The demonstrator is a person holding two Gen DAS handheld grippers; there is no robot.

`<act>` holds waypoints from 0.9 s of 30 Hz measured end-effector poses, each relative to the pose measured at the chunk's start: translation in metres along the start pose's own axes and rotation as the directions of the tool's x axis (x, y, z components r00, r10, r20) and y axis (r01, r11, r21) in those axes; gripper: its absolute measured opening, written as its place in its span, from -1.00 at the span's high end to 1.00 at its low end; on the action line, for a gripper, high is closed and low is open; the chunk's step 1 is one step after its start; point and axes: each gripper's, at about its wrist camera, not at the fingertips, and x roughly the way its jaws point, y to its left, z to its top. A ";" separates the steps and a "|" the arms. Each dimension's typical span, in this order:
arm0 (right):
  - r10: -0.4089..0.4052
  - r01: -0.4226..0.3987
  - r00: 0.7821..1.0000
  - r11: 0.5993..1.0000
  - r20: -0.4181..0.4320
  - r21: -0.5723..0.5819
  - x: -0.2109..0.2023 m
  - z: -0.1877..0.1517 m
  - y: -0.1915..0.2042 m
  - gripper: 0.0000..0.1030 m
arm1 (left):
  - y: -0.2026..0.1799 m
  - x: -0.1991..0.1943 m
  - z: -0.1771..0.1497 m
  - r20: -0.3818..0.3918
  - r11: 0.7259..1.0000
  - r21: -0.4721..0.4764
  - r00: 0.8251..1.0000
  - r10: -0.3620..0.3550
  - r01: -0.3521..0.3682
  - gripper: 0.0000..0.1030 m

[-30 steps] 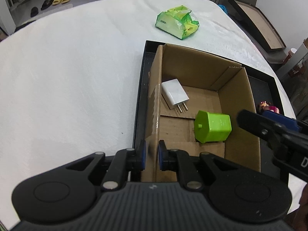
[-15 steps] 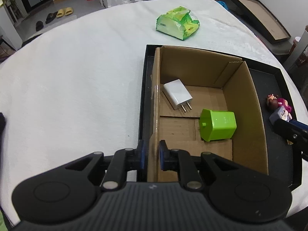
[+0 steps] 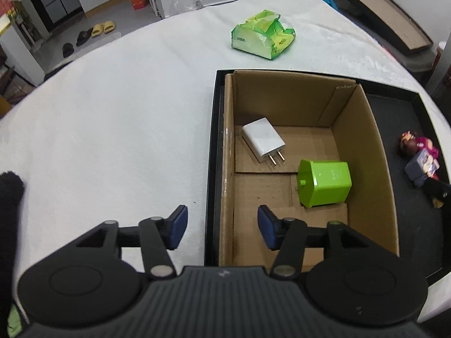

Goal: Organize rigid objects
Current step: 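Return the right tool to the tray and grasp the bunny-face cube toy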

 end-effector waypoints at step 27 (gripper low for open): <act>-0.069 0.070 0.998 0.991 0.010 -0.111 0.061 0.018 -0.055 -0.42 | -0.041 0.011 0.014 -0.031 0.985 0.090 0.988 0.149 -0.146 -0.15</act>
